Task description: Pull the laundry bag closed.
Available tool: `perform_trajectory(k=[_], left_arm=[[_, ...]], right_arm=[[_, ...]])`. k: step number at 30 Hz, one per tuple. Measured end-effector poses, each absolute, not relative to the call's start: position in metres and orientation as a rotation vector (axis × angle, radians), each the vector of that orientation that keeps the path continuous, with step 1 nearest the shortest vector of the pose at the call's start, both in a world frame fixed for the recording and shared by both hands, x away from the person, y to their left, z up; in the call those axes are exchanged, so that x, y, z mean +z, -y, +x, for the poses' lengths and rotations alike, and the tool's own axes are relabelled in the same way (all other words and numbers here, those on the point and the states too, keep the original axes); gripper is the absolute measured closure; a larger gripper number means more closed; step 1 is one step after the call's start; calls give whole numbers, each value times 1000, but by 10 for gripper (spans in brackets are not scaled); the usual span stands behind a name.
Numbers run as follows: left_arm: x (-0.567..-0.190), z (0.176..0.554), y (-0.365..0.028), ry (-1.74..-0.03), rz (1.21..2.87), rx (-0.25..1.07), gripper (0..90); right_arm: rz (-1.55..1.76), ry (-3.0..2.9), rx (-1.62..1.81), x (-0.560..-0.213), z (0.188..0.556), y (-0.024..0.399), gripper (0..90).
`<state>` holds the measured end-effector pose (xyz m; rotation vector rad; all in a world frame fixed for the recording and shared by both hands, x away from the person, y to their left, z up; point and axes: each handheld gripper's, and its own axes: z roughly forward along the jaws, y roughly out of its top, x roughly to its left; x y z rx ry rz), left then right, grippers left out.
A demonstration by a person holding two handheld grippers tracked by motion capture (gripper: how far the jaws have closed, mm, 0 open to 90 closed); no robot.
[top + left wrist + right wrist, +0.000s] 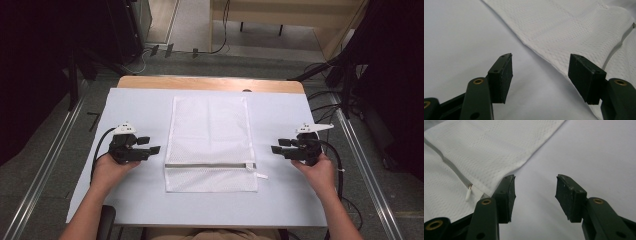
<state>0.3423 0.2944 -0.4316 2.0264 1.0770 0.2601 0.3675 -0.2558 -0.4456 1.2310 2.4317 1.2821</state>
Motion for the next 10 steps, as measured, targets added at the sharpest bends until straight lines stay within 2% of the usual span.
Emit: perform_trajectory(k=[10], left_arm=[[-438,348,-293,-1170,2024,284,315]], right_arm=[[1269,-2436,1268,-450,368,260,511]])
